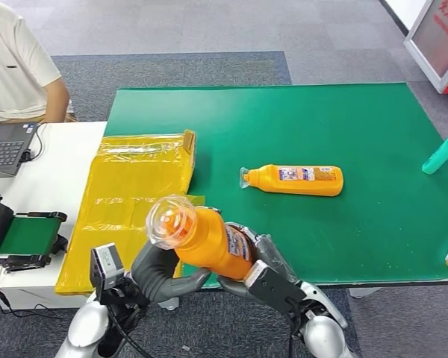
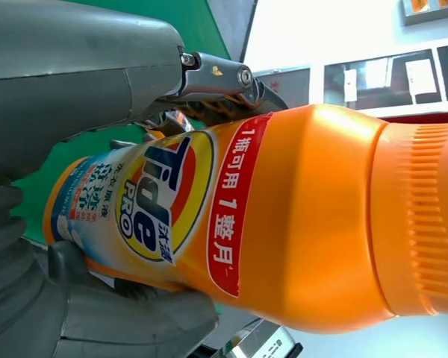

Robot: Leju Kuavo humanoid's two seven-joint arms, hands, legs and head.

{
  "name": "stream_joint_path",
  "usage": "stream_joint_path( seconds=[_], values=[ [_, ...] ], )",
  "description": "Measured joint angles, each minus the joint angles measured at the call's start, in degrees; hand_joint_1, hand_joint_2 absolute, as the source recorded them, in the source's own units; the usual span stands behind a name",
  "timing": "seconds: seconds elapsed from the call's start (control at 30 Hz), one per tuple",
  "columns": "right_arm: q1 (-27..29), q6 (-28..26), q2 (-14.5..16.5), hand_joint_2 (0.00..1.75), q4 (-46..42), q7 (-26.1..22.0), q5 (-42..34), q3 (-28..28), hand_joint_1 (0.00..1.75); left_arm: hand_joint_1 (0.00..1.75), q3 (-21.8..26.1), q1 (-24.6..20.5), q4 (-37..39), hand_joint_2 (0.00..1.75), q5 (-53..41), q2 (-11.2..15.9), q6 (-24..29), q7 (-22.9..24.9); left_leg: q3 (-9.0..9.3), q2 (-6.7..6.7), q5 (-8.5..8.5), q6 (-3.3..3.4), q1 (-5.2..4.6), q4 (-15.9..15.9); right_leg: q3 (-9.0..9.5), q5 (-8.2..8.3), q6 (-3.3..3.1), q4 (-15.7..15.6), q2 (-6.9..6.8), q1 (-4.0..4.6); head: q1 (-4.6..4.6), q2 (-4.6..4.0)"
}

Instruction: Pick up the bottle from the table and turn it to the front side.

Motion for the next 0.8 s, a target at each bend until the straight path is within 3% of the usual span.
stream_joint_path(
  seconds=[0.5,0.63,0.8],
  values=[
    [0.78,0.22,0.26,1.75,-0.51,0.02,0.09,-0.04,1.75,1.75,0.13,0.08,0.00,1.75,0.69,-0.29,-0.09,-0.43,-0.01,0.00,0.00,0.00,0.00,0.00,0.00,0.00,0.00,0.00,0.00,0.00,0.00,0.00],
    [0.80,0.19,0.31,1.75,-0.55,0.03,0.05,-0.17,0.00,1.75,0.17,0.15,0.00,1.75,0.80,-0.34,0.32,-0.61,-0.01,0.00,0.00,0.00,0.00,0.00,0.00,0.00,0.00,0.00,0.00,0.00,0.01,-0.01],
    [0.92,-0.29,0.90,1.75,-0.85,0.50,-0.19,-1.72,0.00,1.75,1.28,0.92,-0.17,1.75,0.26,-1.09,2.95,-0.69,-0.01,0.00,0.00,0.00,0.00,0.00,-0.01,0.00,0.00,0.00,0.00,0.00,0.01,0.00]
  ],
)
